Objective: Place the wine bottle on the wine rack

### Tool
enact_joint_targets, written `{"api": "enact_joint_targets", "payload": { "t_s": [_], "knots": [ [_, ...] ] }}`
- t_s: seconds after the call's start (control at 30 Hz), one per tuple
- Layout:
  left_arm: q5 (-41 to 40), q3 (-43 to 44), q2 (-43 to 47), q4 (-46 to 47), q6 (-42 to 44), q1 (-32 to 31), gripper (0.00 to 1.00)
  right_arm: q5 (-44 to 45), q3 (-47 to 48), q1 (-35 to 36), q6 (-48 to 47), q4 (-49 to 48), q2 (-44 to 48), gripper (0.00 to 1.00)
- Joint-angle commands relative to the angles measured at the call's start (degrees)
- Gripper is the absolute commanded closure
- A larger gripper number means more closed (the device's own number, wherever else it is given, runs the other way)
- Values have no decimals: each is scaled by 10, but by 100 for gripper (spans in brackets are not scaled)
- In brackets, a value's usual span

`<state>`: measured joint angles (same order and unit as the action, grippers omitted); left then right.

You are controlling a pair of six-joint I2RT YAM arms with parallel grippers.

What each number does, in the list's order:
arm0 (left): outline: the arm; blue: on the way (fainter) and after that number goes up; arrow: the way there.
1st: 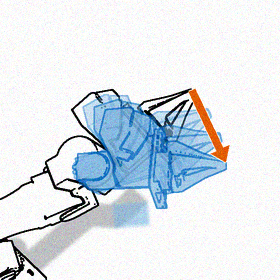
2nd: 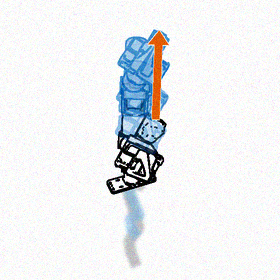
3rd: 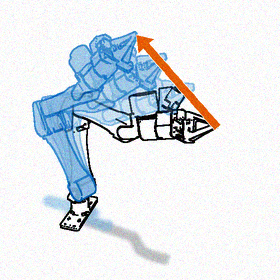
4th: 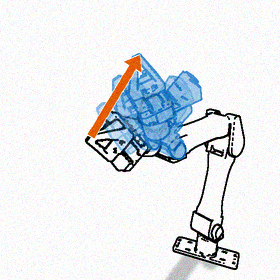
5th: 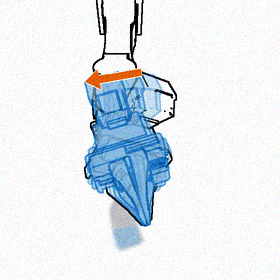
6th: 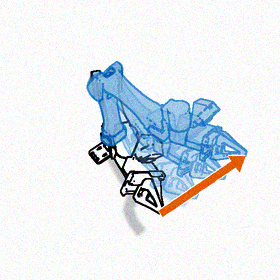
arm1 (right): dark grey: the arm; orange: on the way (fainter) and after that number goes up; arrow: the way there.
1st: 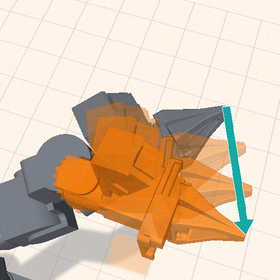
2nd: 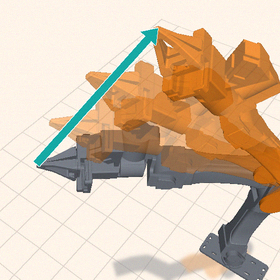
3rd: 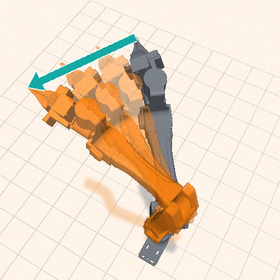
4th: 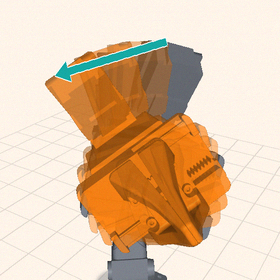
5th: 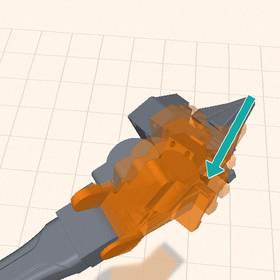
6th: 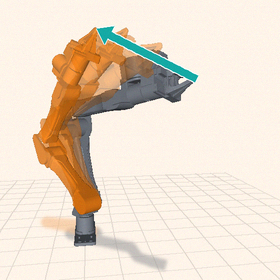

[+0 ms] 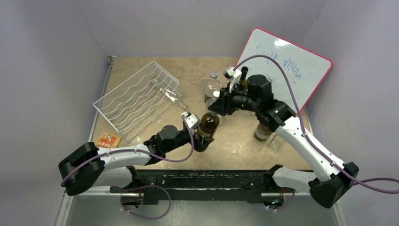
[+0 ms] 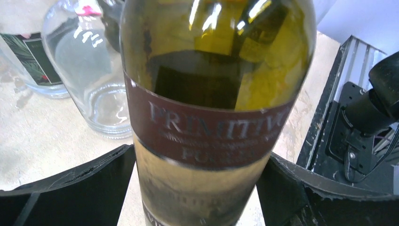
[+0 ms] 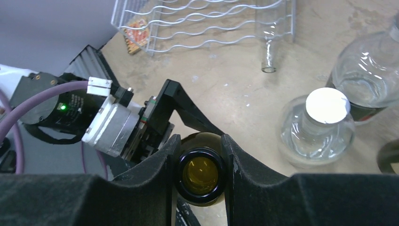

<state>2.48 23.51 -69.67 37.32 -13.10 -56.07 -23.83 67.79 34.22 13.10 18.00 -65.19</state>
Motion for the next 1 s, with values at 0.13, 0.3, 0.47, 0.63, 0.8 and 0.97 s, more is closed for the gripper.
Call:
{"api": "enact_joint_targets", "payload": {
  "t_s": [0.13, 0.3, 0.47, 0.63, 0.8, 0.97],
  "knots": [
    [-33, -17, 11, 82, 14, -2, 9, -94, 43, -1, 16, -86, 13, 100],
    [18, -6, 19, 42, 33, -1, 6, -112, 47, -1, 10, -92, 13, 100],
    [32, 10, 41, -19, 73, -1, 4, -135, 46, -1, -6, -90, 19, 100],
    [55, 3, 46, 10, 61, -1, 14, -154, 43, -1, -18, -89, 28, 100],
    [55, 30, 71, -10, 47, -1, 65, -187, 43, -1, -34, -86, 42, 100],
    [8, 107, 114, -139, 113, -1, 100, -173, 55, -1, -38, -63, 71, 52]
  ]
}}
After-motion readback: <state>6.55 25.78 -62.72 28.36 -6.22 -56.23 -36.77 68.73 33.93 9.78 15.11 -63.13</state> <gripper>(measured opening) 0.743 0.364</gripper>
